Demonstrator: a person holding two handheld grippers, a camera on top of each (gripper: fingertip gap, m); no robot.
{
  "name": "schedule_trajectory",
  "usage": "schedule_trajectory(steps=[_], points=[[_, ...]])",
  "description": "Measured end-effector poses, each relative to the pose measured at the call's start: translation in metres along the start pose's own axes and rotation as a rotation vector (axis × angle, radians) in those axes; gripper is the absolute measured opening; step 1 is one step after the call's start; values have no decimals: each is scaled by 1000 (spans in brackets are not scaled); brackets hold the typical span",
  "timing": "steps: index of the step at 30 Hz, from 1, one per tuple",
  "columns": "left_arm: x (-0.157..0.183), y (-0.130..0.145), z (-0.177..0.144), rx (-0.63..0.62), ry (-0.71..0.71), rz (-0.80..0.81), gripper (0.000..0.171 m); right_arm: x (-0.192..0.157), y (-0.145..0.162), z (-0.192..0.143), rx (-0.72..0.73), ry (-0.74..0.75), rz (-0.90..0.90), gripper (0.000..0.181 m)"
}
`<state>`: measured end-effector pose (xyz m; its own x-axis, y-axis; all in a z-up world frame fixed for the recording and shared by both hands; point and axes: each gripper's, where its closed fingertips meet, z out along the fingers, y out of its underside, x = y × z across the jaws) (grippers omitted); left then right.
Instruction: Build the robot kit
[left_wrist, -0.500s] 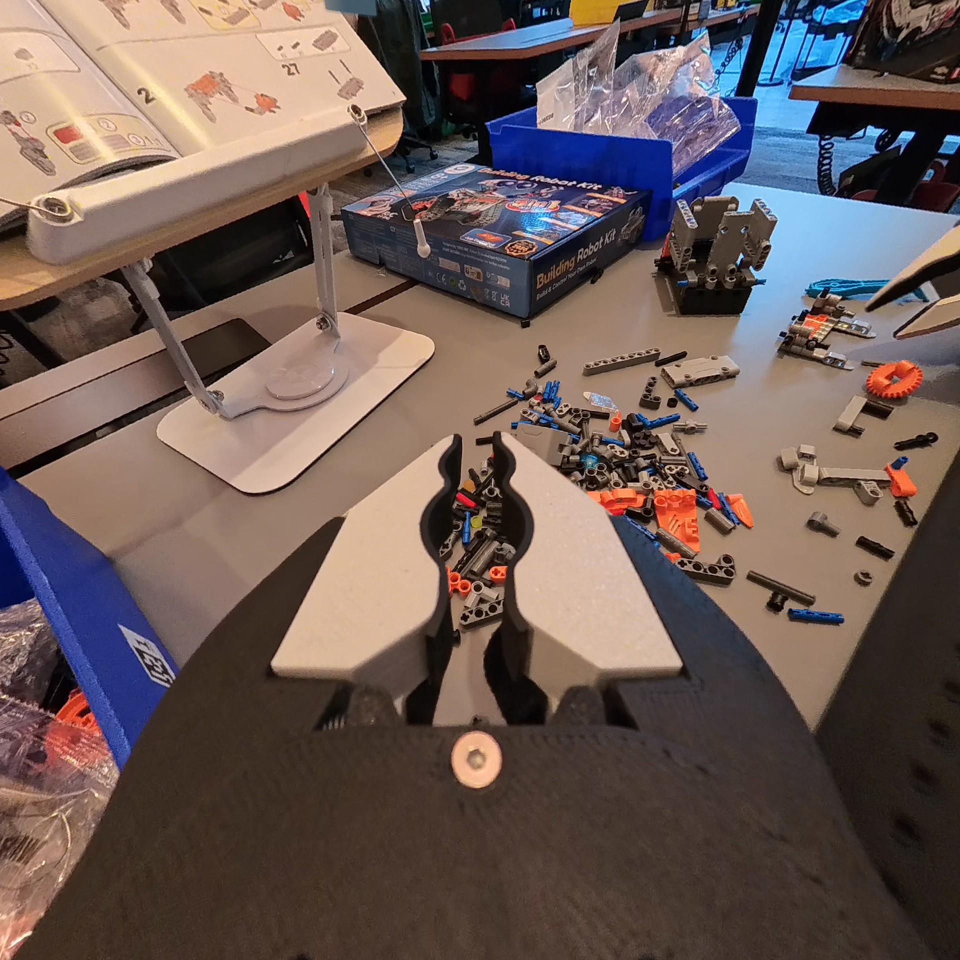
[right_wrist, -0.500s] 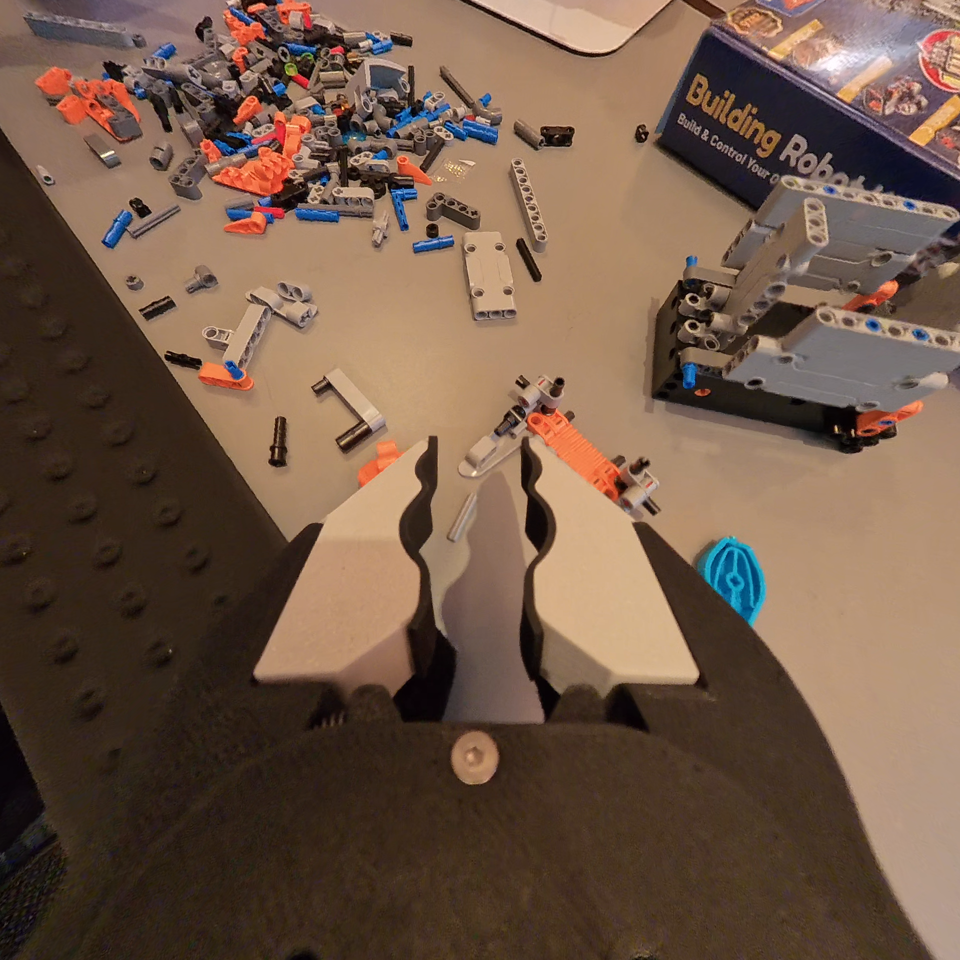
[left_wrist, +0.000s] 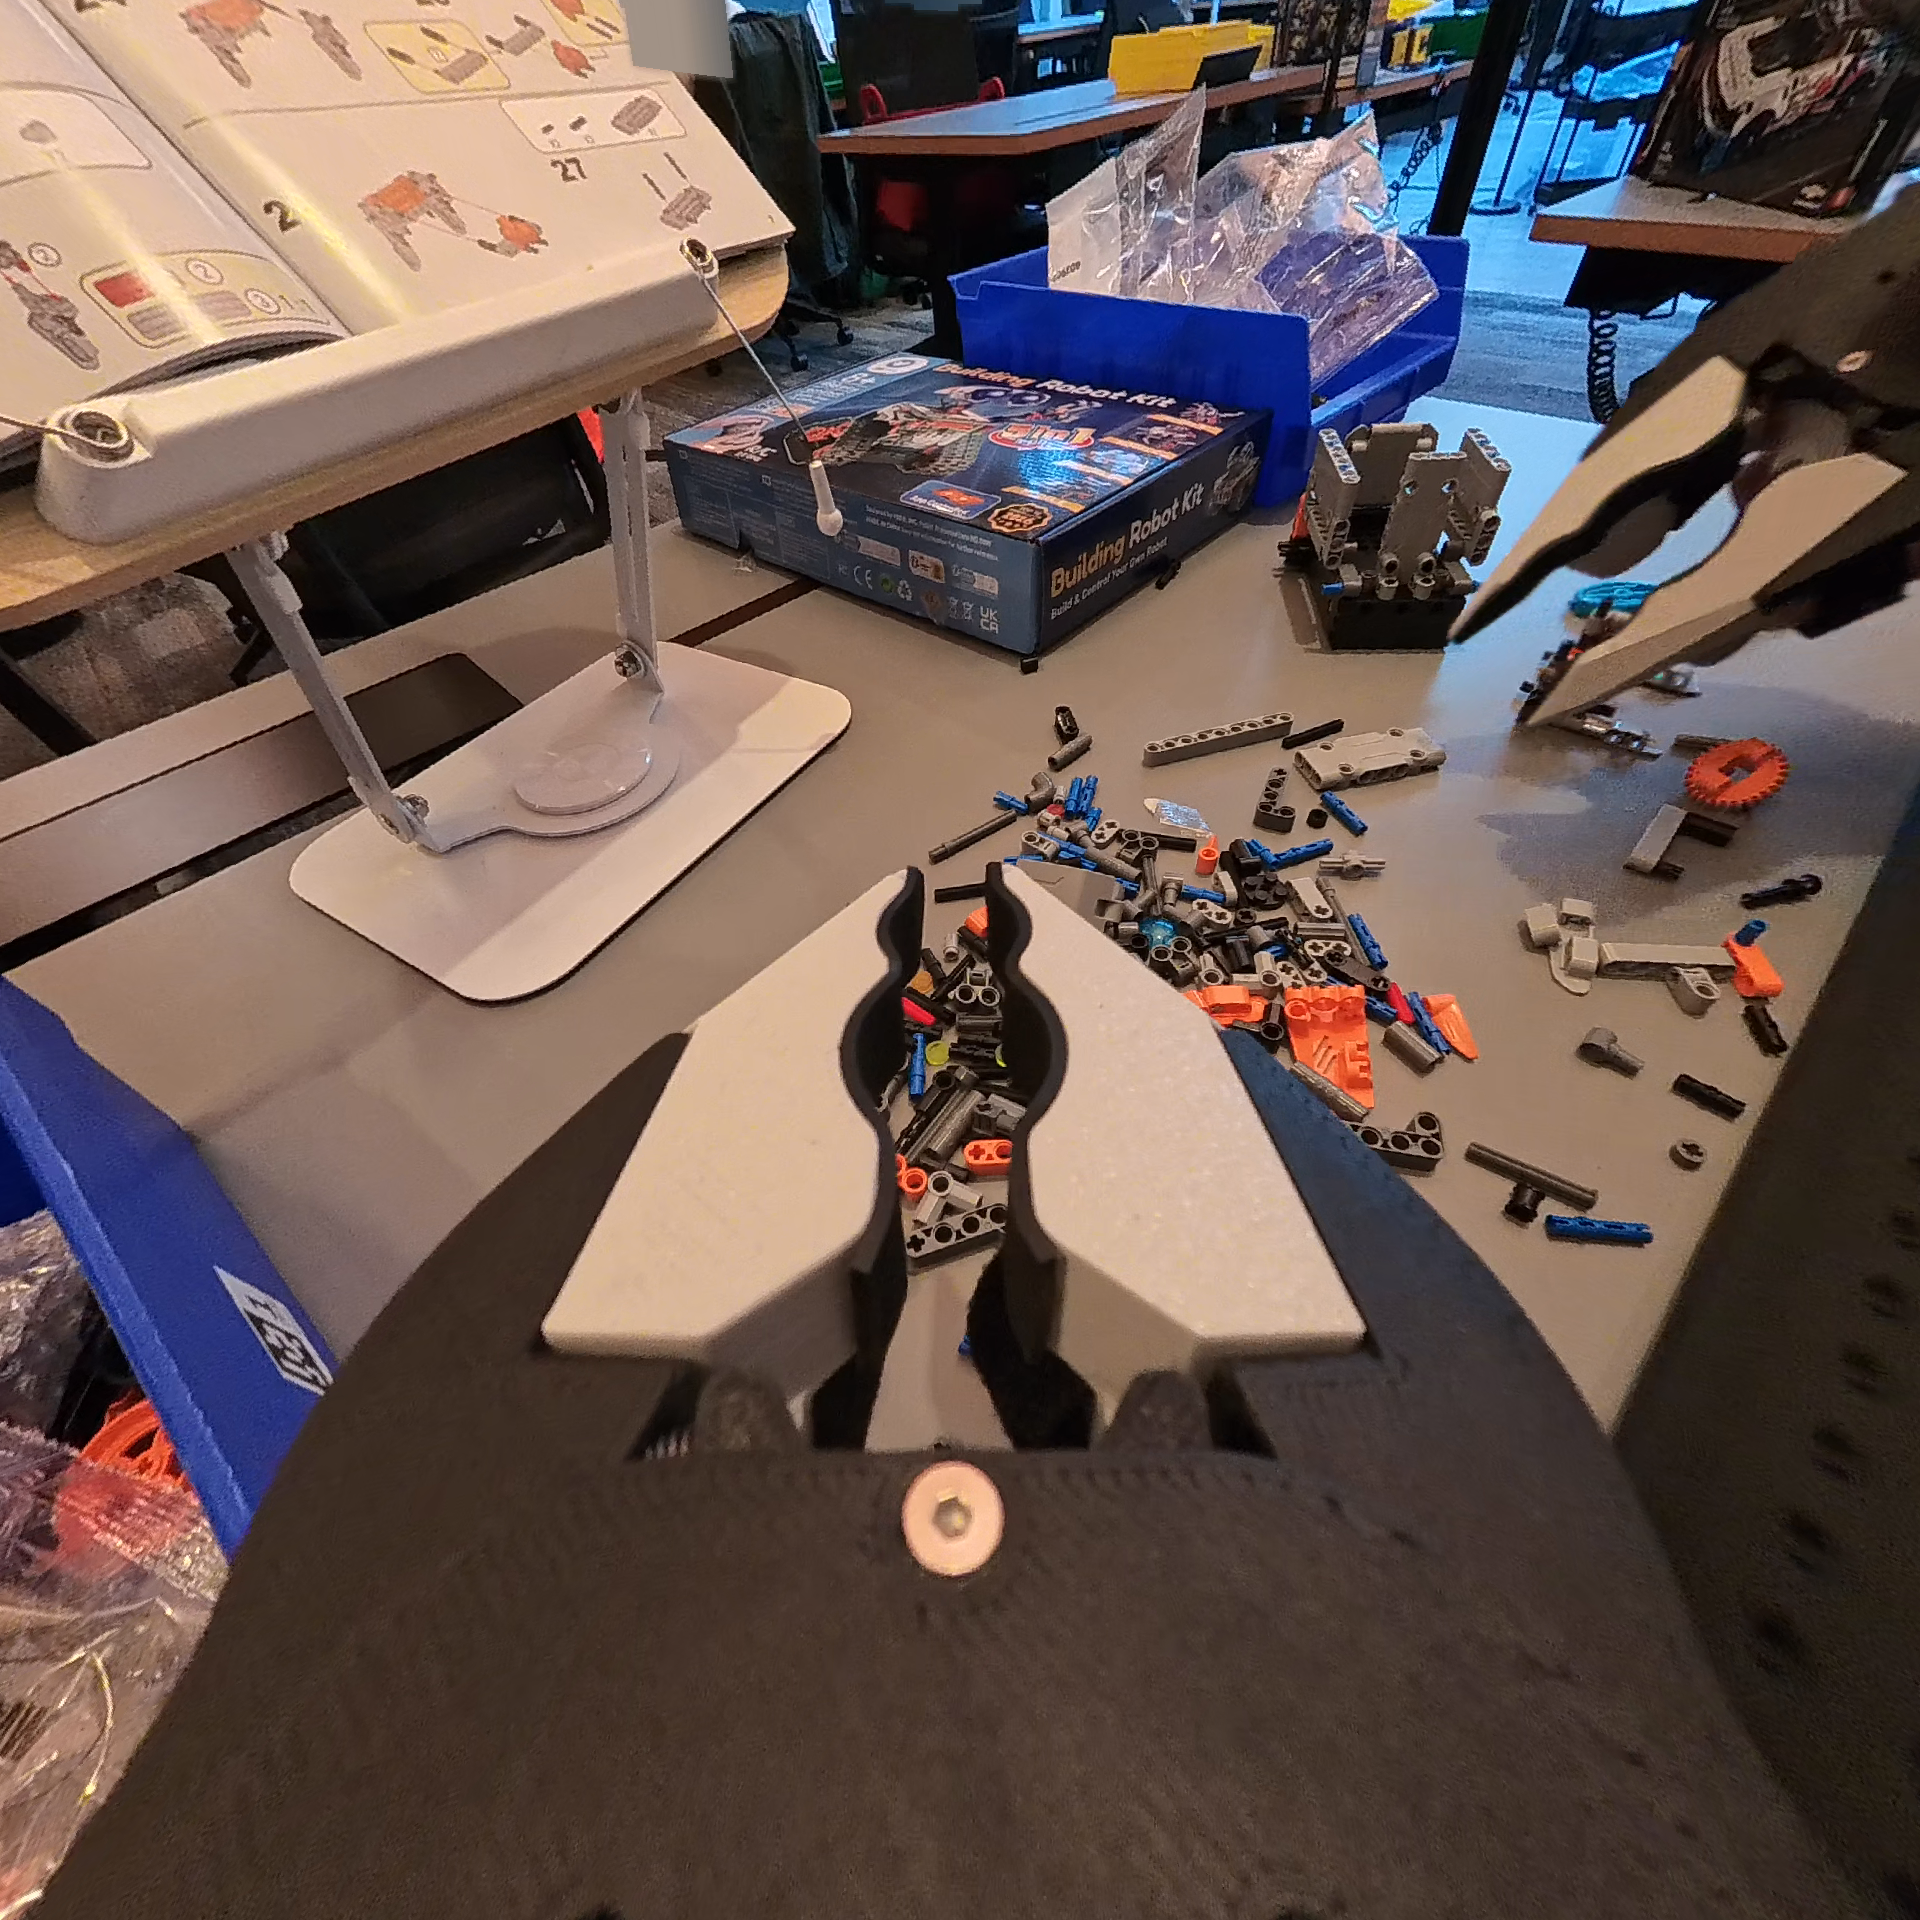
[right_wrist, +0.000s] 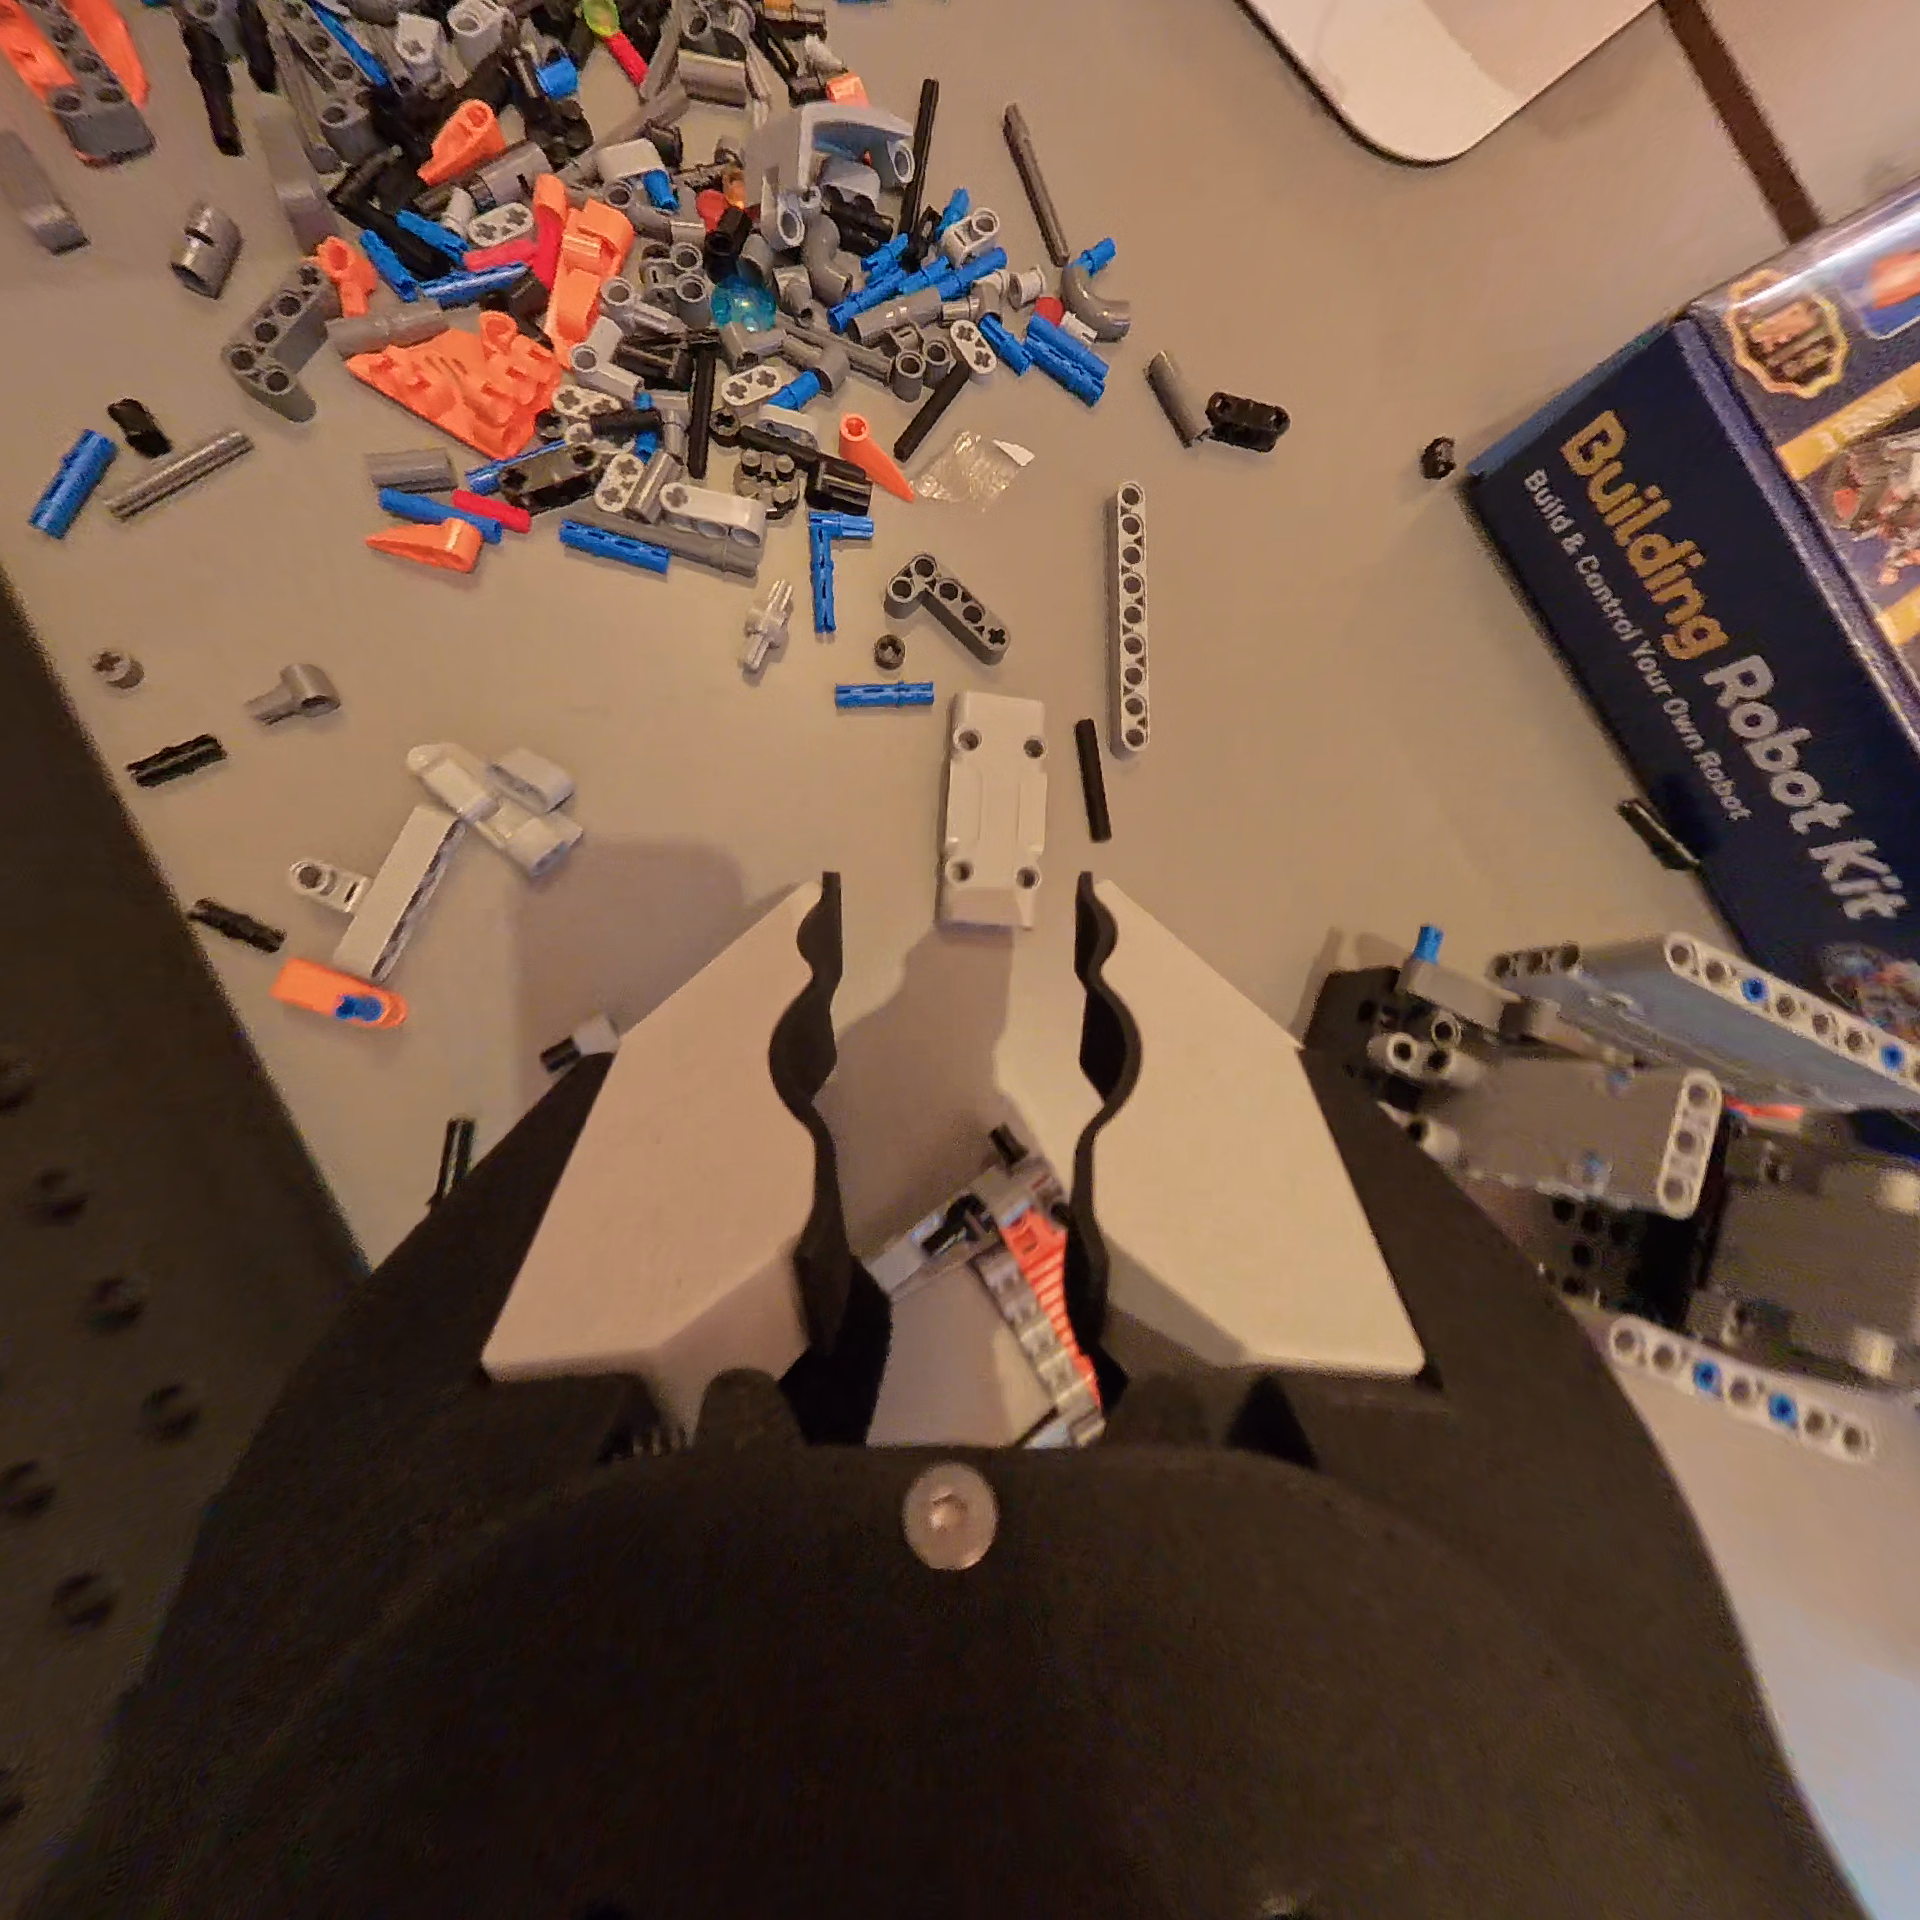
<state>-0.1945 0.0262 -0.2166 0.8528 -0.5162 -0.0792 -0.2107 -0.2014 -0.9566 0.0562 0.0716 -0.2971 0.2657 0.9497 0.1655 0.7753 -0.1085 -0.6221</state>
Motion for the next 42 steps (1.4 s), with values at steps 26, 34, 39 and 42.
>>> schedule_trajectory(steps=[26, 34, 39, 42], points=[[0, 7, 6, -32, 20, -19, 9, -24, 26, 22, -60, -242, -115, 23], [-6, 4, 2, -15, -13, -21, 10, -22, 27, 22, -53, -236, -107, 22], [-12, 0, -3, 11, -49, -29, 10, -18, 27, 22, -50, -218, -104, 22], [-15, -1, -5, 17, -63, -32, 10, -13, 27, 22, -45, -201, -92, 22]])
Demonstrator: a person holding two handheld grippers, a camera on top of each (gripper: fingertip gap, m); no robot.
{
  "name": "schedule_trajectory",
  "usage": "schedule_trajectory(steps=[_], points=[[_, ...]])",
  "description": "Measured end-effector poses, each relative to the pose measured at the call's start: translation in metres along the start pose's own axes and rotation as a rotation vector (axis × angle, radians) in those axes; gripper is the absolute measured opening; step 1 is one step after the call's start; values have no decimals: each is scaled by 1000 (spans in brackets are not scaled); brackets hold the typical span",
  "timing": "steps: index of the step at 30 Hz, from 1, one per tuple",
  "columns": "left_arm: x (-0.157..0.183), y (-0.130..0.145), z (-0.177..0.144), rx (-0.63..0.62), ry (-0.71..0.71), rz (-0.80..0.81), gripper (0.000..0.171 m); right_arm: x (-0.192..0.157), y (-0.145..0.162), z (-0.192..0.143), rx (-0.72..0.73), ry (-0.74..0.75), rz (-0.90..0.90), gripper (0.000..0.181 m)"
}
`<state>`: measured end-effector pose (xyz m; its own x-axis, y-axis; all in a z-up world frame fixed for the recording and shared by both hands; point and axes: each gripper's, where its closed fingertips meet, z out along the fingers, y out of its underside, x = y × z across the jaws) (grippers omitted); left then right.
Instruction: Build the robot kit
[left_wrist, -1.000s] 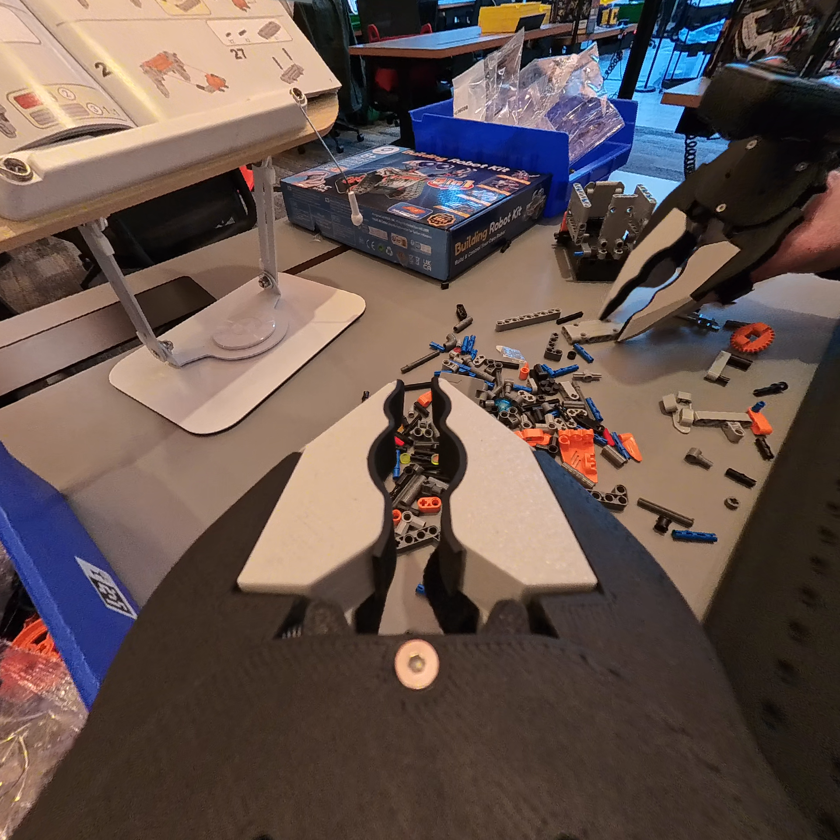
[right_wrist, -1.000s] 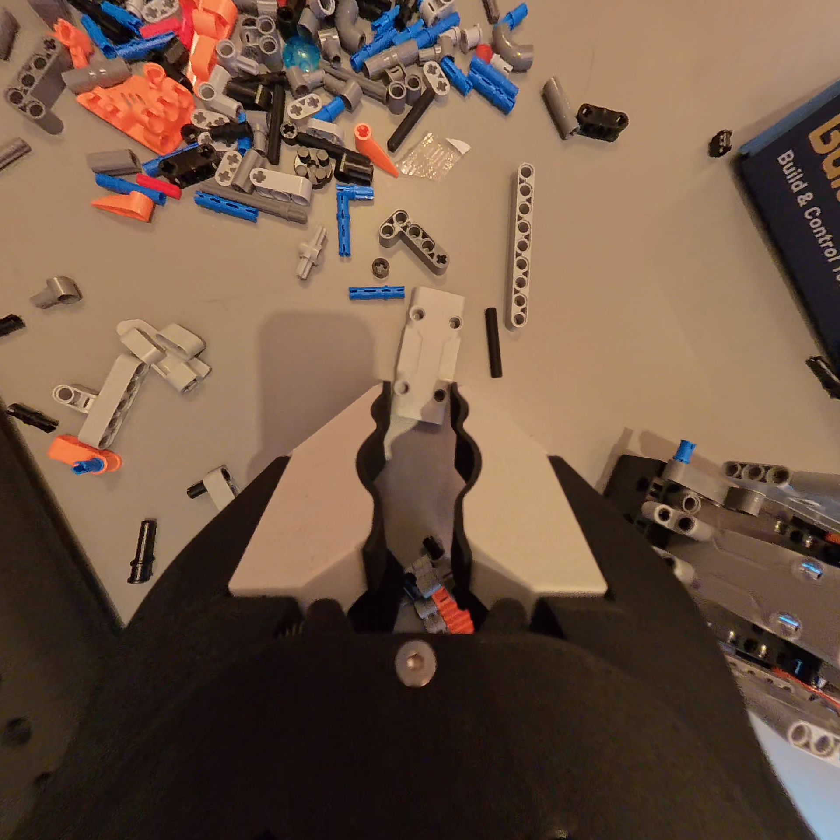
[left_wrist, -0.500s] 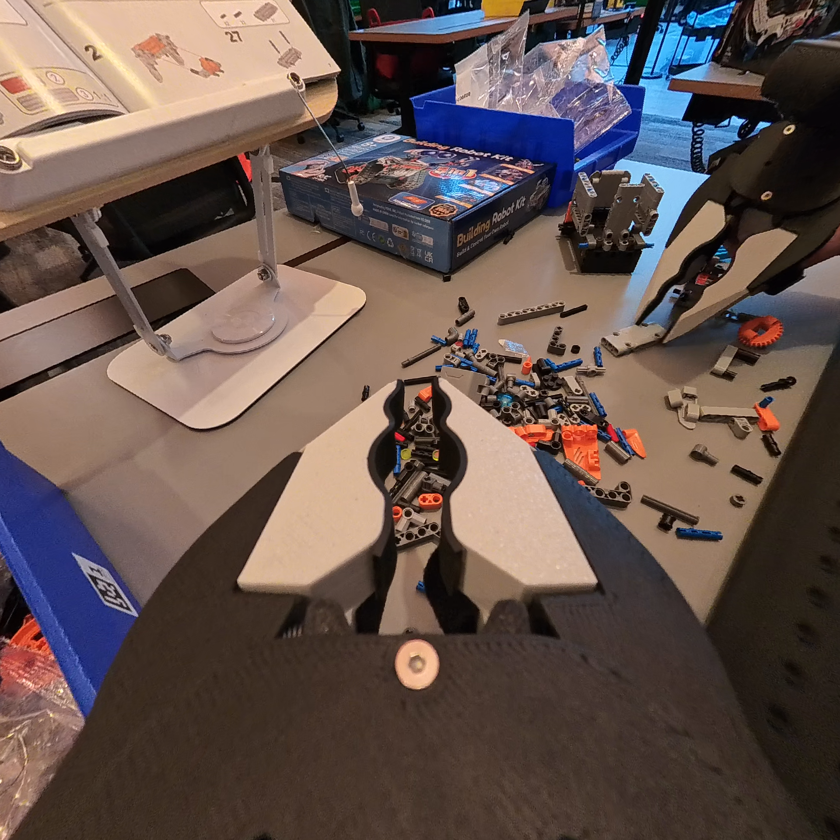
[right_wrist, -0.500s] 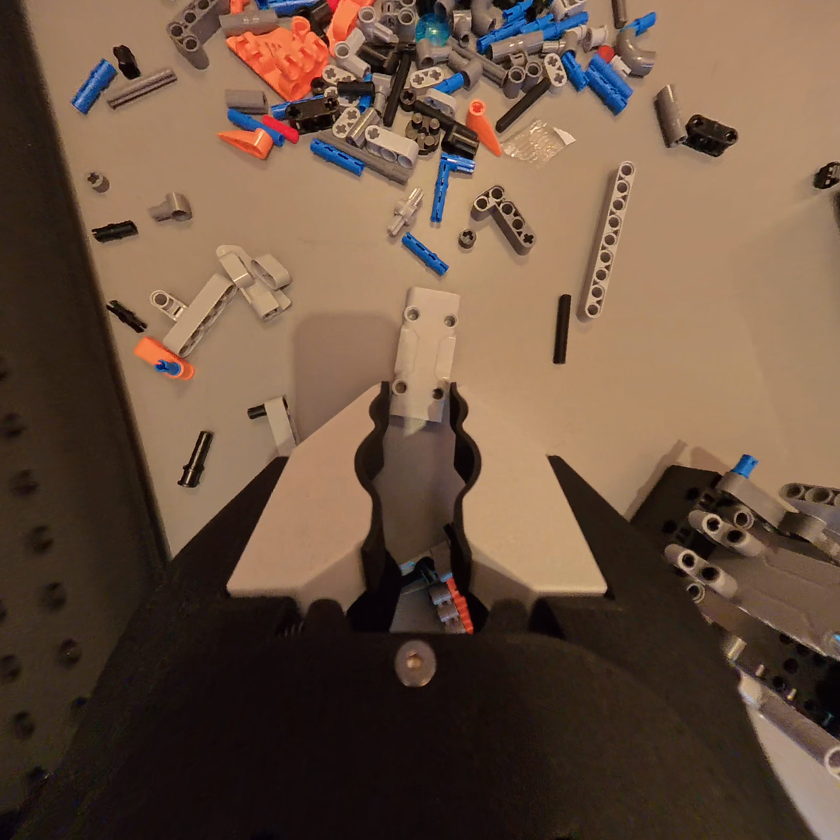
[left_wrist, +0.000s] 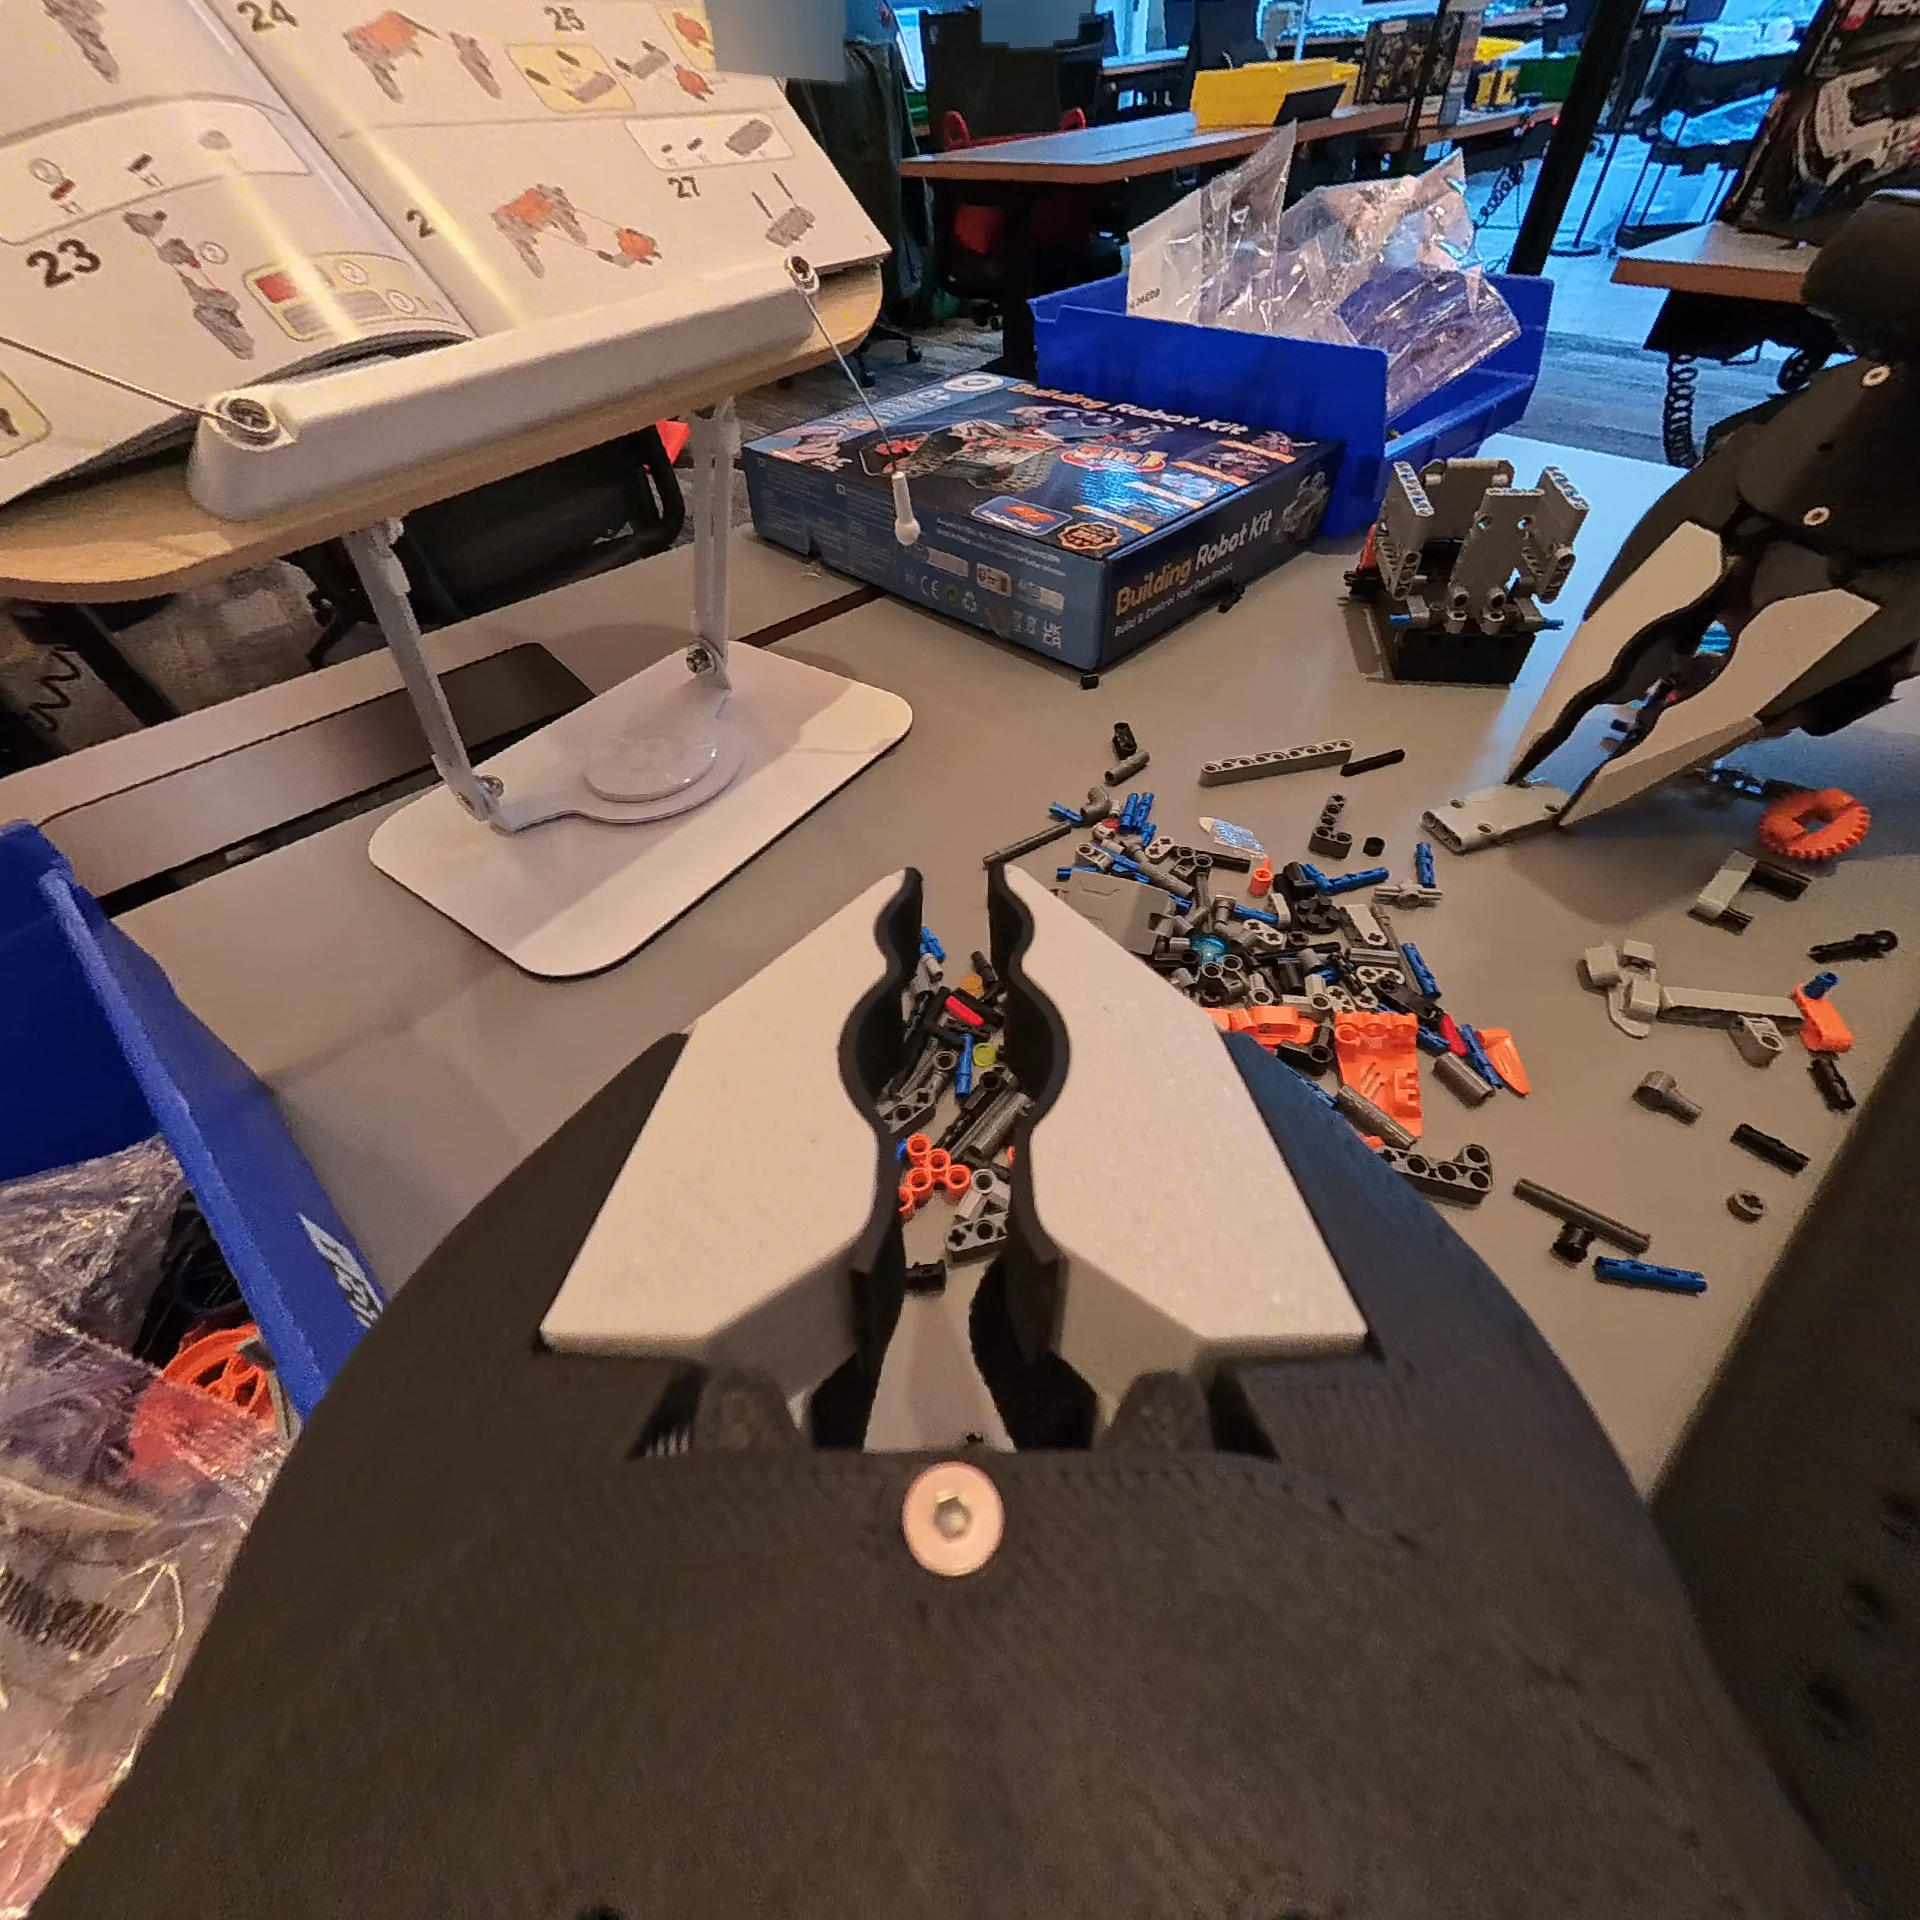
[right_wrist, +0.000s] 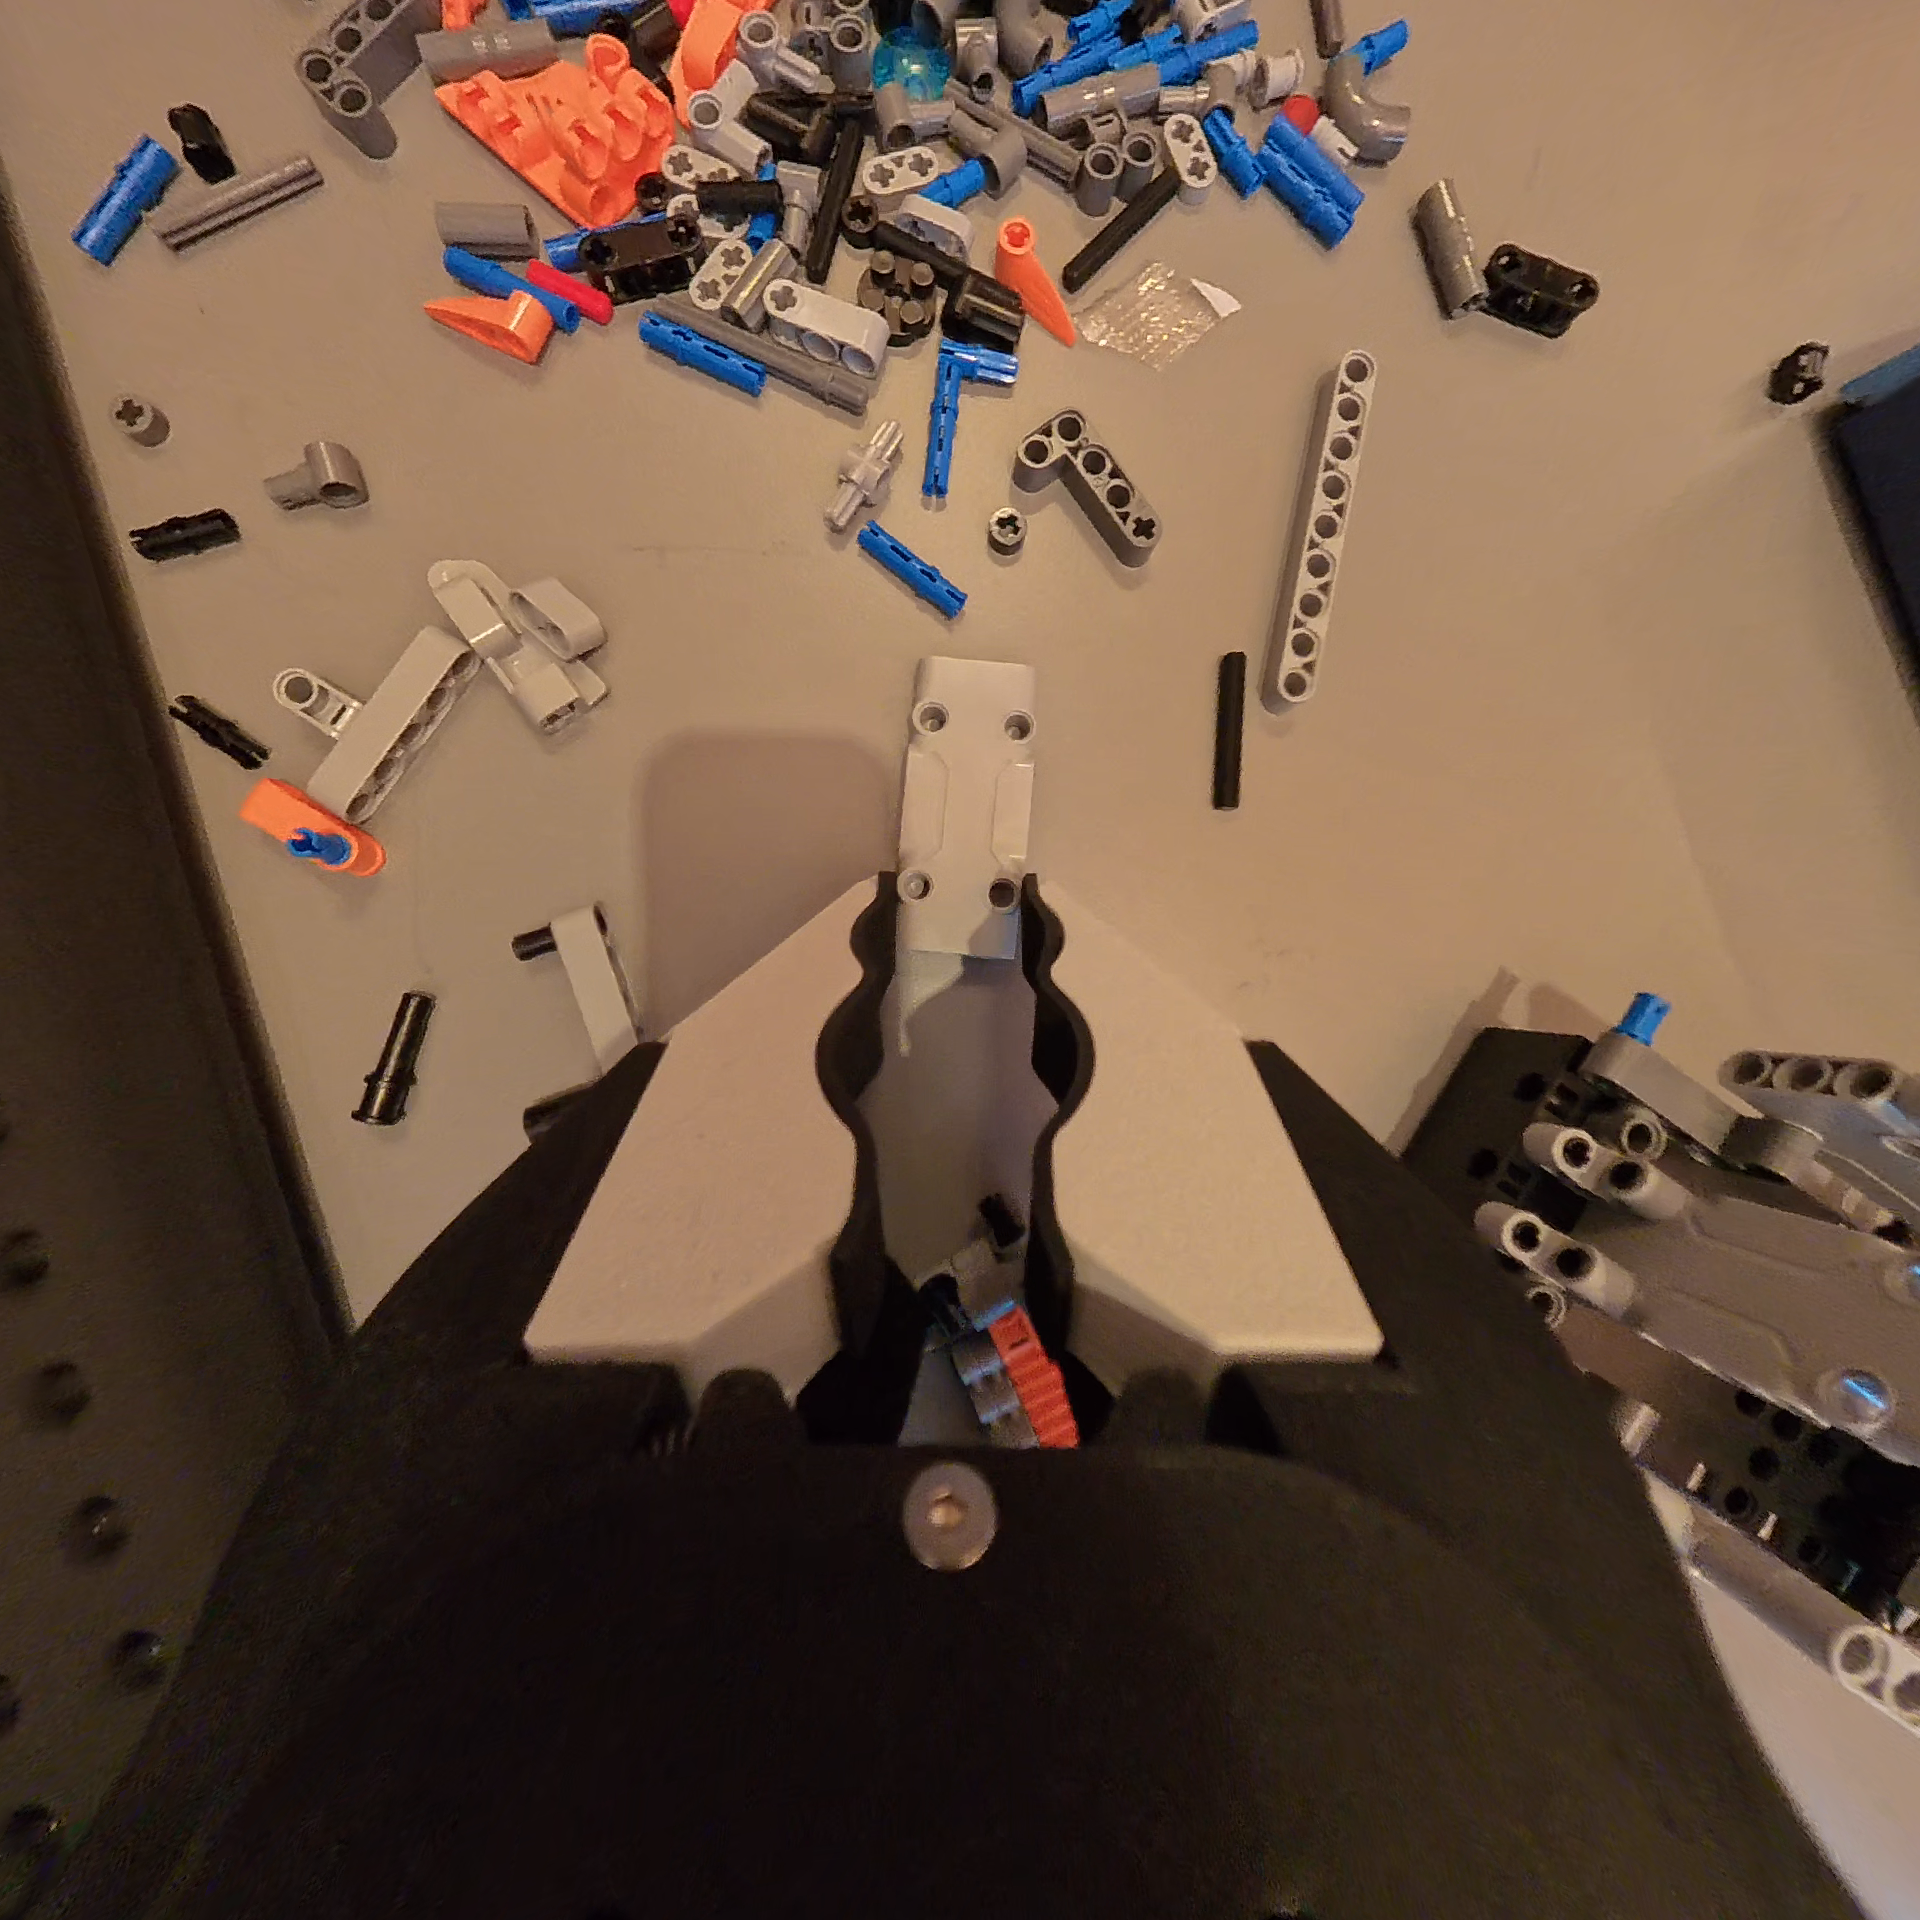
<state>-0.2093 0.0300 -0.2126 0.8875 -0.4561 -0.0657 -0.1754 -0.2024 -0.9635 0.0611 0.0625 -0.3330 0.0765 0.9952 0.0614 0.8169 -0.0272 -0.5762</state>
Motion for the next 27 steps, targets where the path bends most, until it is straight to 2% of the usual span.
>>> schedule_trajectory(steps=[22, 27], points=[[-2, 0, -2, 3, -7, -5, 10, -4, -5, -5, 49, -21, -38, 25], [-2, -1, -2, 5, -4, -7, 10, 23, -16, -40, 203, 105, 24, 25]])
